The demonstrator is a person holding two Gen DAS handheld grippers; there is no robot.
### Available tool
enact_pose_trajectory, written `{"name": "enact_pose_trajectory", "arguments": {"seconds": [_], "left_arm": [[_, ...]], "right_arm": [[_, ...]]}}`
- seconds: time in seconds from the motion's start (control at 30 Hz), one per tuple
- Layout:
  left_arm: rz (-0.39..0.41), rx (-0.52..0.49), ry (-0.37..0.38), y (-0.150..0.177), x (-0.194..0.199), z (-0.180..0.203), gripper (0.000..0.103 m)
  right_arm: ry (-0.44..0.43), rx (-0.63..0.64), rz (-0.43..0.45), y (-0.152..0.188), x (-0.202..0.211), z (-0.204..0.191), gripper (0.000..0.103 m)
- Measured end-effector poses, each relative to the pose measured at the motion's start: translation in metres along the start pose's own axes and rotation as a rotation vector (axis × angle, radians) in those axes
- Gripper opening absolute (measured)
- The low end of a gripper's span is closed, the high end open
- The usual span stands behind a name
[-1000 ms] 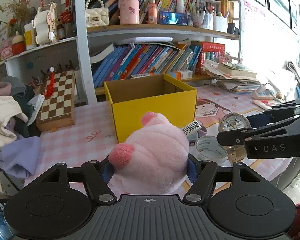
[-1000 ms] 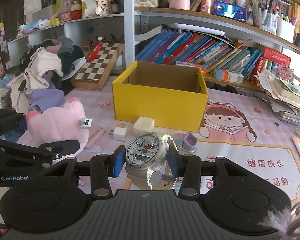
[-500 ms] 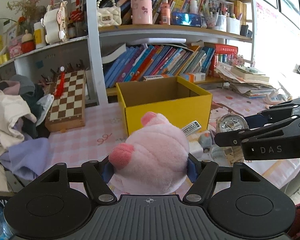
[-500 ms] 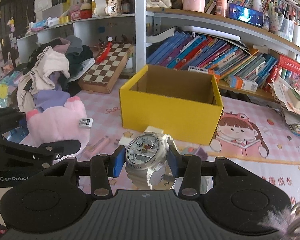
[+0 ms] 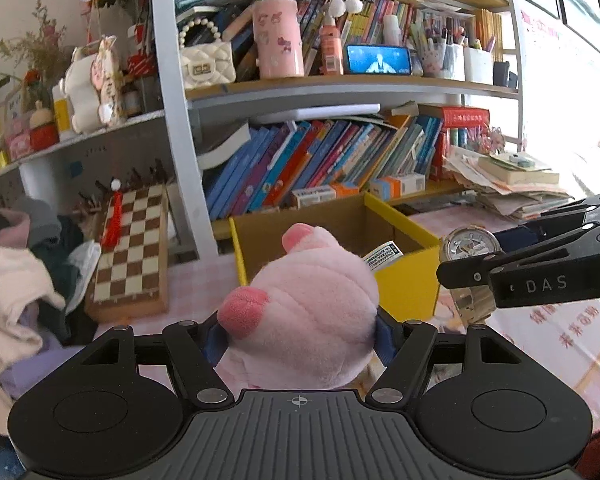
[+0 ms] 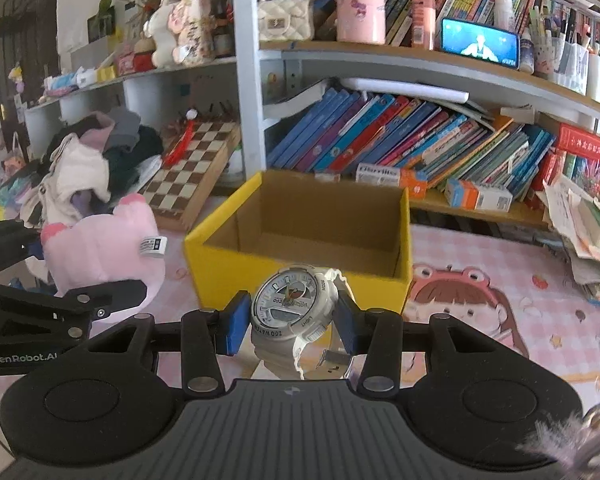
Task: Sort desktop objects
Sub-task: 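Lift the watch with the right tool while the left tool lifts the pig toward the yellow box, then lower the watch into the yellow box and open the right tool while the left tool releases the pig inside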
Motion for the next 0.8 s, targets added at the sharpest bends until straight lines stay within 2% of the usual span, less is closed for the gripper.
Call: {"name": "enact_pose_trajectory", "arguments": {"seconds": [0.37, 0.57, 0.8], "left_arm": [[0.024, -0.037, -0.029, -0.044, -0.043, -0.007, 0.071], [0.008, -0.045, -0.047, -0.056, -0.068, -0.013, 0.071], [-0.042, -0.048, -0.044, -0.056, -0.102, -0.014, 0.071]], "right_arm": [[-0.049, 0.029, 0.083, -0.066, -0.033, 0.026, 0.043], [-0.084, 0.073, 0.071, -0.084, -0.064, 0.029, 0.043], [-0.093, 0.086, 0.028, -0.087, -0.103, 0.036, 0.043]]}}
Point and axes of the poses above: each gripper's, at about its wrist camera, not at the fingertips, and x roughly against the way its jaws point, z to its right, y to its underside, the point moved 4 cm from there along -x, roughly the way its jaws point, and after that the axes turned 15 degrees about -x, right-handed, at the moved point
